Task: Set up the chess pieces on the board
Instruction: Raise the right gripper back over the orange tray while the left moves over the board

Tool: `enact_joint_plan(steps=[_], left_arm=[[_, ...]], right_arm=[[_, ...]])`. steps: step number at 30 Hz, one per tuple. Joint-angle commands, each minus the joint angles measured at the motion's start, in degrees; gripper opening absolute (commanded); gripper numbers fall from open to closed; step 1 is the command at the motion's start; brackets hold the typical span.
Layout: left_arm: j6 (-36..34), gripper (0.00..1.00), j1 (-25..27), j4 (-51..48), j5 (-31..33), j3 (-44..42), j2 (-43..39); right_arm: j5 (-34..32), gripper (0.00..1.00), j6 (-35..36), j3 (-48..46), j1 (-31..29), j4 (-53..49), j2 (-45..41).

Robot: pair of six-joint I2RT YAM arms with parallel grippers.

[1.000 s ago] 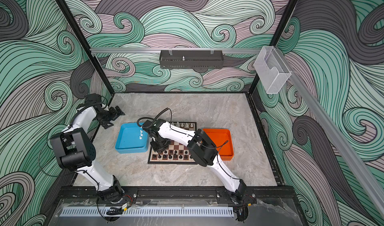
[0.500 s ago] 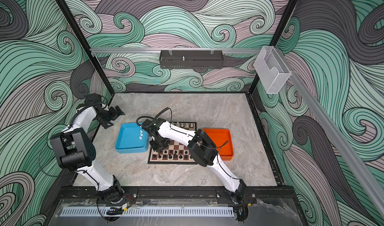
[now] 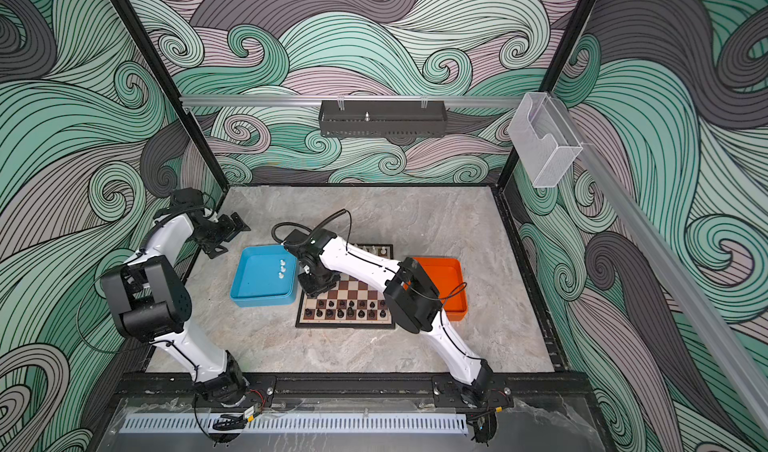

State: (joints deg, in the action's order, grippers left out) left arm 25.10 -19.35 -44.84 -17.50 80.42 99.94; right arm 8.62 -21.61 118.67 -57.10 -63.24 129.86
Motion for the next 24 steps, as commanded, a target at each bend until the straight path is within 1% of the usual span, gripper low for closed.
enact_joint_plan(steps=[1,5,10,12,15,17,20,22,24], left_arm=[[0.39,0.99,0.67,0.97,-1.08,-0.3,-2.19],[0.17,0.99,2.09,1.1,0.19,-0.52,-3.08],[-0.41,0.99,5.66,1.57,2.89,-1.19,-4.59],[-0.49,0.99,8.13,2.08,3.45,-1.55,-4.99],[-1.65,0.99,13.31,1.38,6.53,-1.13,-4.96],[-2.37,0.99,16.58,0.53,8.78,-0.64,-4.91],[-2.63,0.99,20.32,0.06,10.7,-0.36,-5.2],[-2.86,0.99,22.7,-0.43,11.75,0.02,-5.55],[-3.25,0.98,24.94,-1.11,12.55,0.45,-5.73]], right_arm=[[-0.57,0.37,0.69,-0.36,1.65,-1.09,-4.67],[-1.28,0.39,1.03,-2.63,3.51,-1.15,-7.89],[-2.03,0.43,1.86,-7.75,6.71,-1.01,-12.71],[-1.98,0.44,2.29,-10.28,8.35,-0.93,-14.84],[-2.81,0.47,2.62,-15.39,11.09,0.16,-18.68],[-3.14,0.51,2.62,-18.66,13.24,0.88,-21.4],[-4.04,0.62,2.62,-23.67,16.7,1.95,-25.62],[-4.76,0.75,2.53,-27.22,19.29,2.8,-28.34],[-5.27,0.86,2.67,-30.43,21.75,3.37,-30.28]])
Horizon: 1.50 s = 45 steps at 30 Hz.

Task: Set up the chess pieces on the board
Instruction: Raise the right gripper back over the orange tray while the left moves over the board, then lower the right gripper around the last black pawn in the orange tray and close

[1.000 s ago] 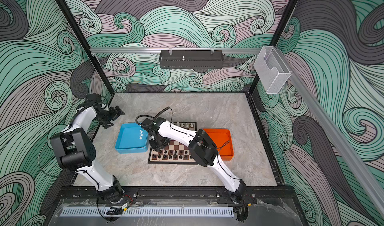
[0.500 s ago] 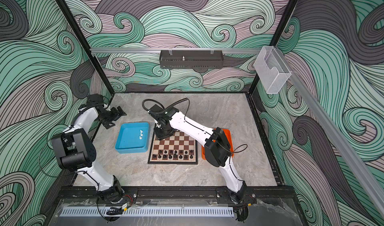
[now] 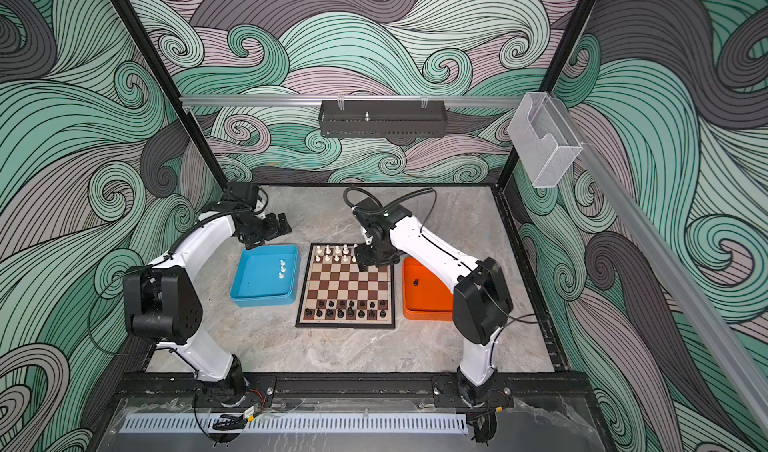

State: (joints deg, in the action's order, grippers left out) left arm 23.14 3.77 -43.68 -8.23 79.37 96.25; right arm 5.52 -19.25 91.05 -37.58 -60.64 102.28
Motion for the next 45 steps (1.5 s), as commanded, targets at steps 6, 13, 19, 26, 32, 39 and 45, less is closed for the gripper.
enact_joint_plan(steps=[6,13,19,26,32,39,45], left_arm=[[-2.23,0.99,8.15,-4.09,6.16,2.23,-2.62],[-6.17,0.99,17.9,-6.47,5.94,7.41,0.96],[-6.58,0.99,22.65,-7.45,5.09,10.42,3.81],[-7.48,0.99,24.71,-9.25,4.89,12.72,4.34],[-7.91,0.99,24.71,-9.4,6.97,12.74,4.85],[-8.1,0.99,24.68,-9.21,7.59,12.14,5.73],[-7.07,0.98,24.4,-8.99,8.01,11.6,5.97]], right_arm=[[-2.21,0.98,1.8,-10.66,10.3,2.08,-6.31],[-2.63,0.96,3.12,-16.32,18.19,4.87,-8.02],[-2.56,0.83,3.6,-19.2,20.66,7.39,-6.12],[-2.11,0.7,3.12,-20.6,20.88,9.12,-3.21],[-1.65,0.6,2.47,-21.5,20.88,10.57,-1.23],[-0.65,0.5,1.59,-22.24,20.88,11.94,0.29],[-0.1,0.46,1.41,-21.96,20.7,12.2,1.08]])
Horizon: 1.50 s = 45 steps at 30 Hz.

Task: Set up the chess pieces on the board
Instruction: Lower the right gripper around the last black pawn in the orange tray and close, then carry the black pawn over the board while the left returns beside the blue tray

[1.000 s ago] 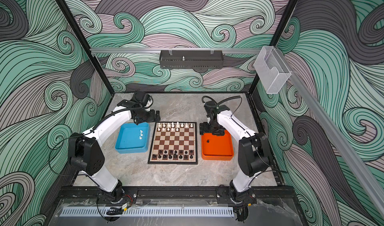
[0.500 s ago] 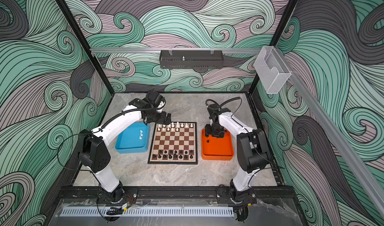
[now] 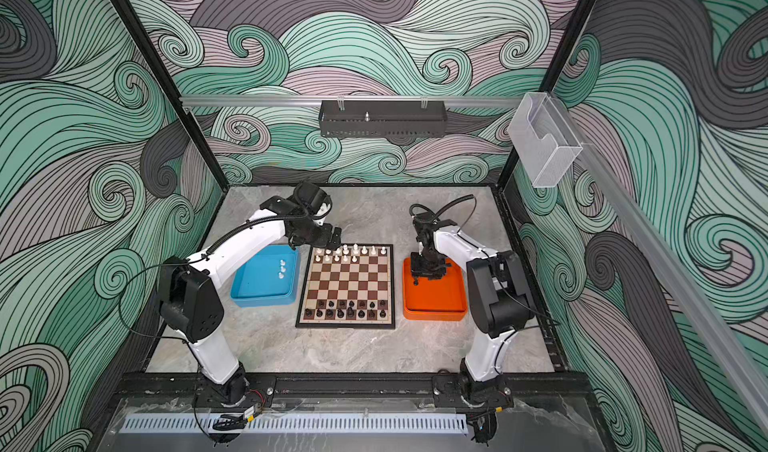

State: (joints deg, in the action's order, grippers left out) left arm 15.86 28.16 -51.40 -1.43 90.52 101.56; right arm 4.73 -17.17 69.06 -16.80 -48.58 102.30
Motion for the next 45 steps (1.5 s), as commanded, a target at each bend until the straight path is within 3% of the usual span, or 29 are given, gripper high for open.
enact_joint_plan(steps=[1,13,36,45], left_arm=[[0.36,0.99,-0.19,-1.29,0.96,0.37,0.51],[2.21,0.99,-6.49,0.77,-5.46,-1.37,-0.87],[3.22,0.98,-13.82,1.91,-8.15,-2.72,-1.6],[3.89,0.99,-16.4,2.36,-9.73,-2.98,-1.37]], right_arm=[[0.83,0.45,-0.72,0.03,-0.08,0.21,1.22],[0.81,0.37,-1.2,0.42,-1.19,0.61,3.34],[1.51,0.16,-1.28,0.99,-1.53,1.07,4.34],[0.12,0.13,-0.85,3.5,-1.57,-2.59,1.31]])
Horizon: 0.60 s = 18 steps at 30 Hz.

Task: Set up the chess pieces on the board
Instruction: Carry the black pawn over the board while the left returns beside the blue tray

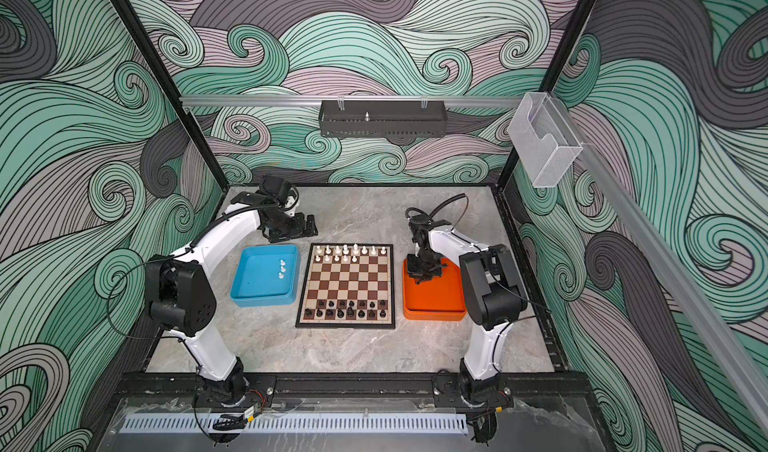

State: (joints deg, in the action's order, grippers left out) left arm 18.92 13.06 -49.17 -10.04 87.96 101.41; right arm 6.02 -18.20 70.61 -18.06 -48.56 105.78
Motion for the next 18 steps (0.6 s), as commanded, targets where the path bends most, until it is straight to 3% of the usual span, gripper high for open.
enact_joint_plan(steps=[1,9,18], left_arm=[[0.85,0.99,-1.57,0.15,-1.12,-0.41,-1.21],[1.63,0.99,-5.86,0.39,-2.5,-0.34,-0.8],[1.99,0.99,-12.89,-1.24,-2.44,1.0,1.1]], right_arm=[[-1.24,0.13,0.19,2.43,-0.3,-3.28,-2.59],[-0.57,0.13,-0.16,7.46,-4.5,-7.38,-6.95],[1.41,0.14,-3.7,17.15,-19.91,-8.5,-3.14]])
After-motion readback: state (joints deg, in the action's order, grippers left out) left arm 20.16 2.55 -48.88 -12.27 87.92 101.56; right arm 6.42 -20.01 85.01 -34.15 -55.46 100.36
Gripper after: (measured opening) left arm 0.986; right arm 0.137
